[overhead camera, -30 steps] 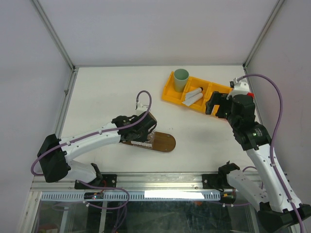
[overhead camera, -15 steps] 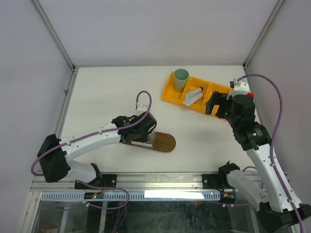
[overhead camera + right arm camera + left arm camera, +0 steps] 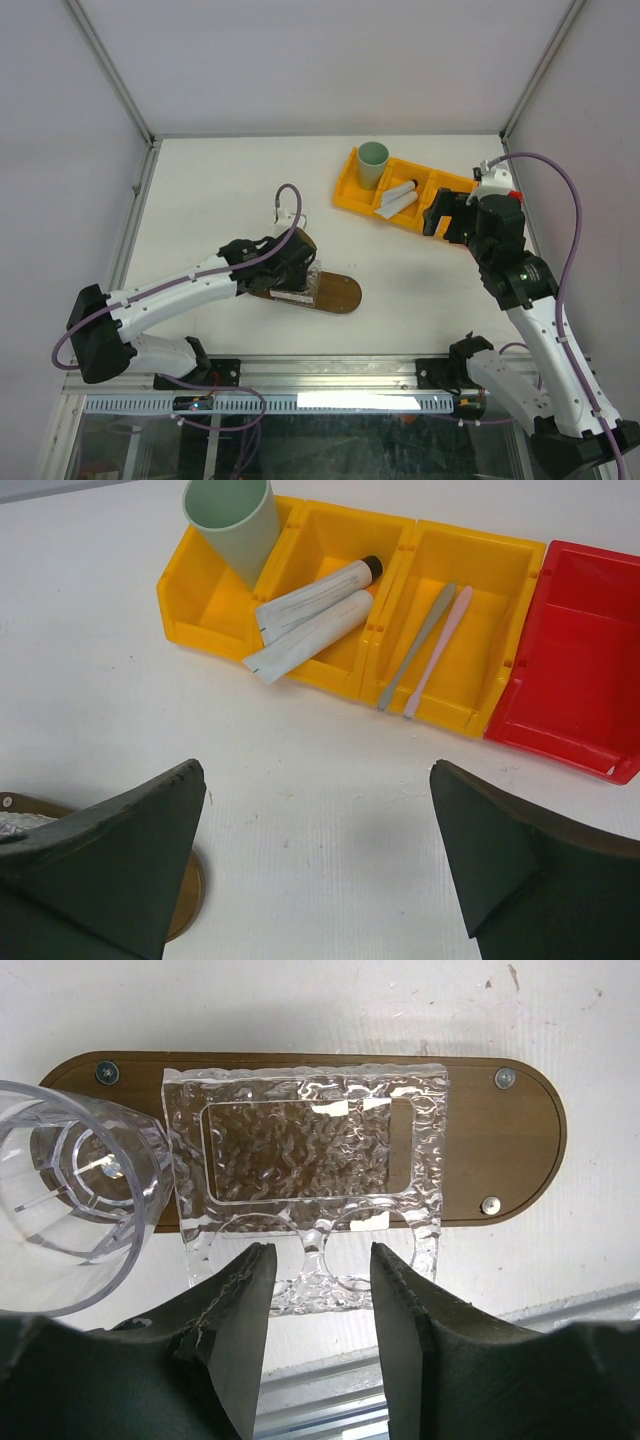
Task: Prepare toiletry sets of a toothbrush and toothpaste on the tray
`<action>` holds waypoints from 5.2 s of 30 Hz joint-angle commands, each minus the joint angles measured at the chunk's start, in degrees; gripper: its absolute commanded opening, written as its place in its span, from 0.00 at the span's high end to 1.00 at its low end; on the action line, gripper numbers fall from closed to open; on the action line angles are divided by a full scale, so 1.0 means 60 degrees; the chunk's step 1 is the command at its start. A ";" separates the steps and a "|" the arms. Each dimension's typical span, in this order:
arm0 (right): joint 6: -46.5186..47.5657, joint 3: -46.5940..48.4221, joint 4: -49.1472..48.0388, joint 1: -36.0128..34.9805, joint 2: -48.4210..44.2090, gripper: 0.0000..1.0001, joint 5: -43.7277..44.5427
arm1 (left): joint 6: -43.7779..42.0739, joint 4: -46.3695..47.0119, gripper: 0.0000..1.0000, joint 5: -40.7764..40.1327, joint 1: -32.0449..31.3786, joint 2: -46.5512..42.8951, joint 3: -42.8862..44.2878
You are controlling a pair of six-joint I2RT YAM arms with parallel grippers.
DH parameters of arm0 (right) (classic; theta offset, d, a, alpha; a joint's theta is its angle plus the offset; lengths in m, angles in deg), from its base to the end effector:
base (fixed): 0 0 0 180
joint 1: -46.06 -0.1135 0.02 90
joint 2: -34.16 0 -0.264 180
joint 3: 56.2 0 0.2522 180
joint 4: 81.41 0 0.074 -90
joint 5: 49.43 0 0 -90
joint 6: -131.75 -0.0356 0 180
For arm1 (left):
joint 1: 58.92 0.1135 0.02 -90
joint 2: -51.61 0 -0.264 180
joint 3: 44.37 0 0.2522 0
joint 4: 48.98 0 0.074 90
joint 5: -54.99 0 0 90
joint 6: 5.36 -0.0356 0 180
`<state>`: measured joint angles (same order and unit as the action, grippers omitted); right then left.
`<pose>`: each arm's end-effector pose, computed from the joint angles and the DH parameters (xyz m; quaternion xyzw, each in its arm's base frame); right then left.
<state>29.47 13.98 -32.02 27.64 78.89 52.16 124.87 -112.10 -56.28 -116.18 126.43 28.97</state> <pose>0.1538 0.0437 0.3635 0.0103 0.8359 0.0619 0.5454 0.1455 -0.2024 0.2650 0.1018 0.9542 -0.0437 0.2778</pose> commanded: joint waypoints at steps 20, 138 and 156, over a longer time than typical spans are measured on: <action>0.0124 0.0031 -0.0553 -0.0036 -0.0102 0.01 0.0133 | -0.0180 0.0294 0.57 -0.0058 0.0123 0.0360 0.0343; -0.2344 0.2628 -0.2770 -0.0055 0.6129 0.01 0.0018 | -0.5751 0.7602 0.01 0.1169 0.5162 -0.1168 0.1888; -0.2320 0.9566 -0.0414 -0.0080 1.2635 0.21 0.1350 | -0.6247 0.8623 0.01 0.1244 0.5349 -0.1241 0.1015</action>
<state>16.25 64.23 -38.40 27.42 151.76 56.90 88.06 -64.43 -50.78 -84.70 119.20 35.00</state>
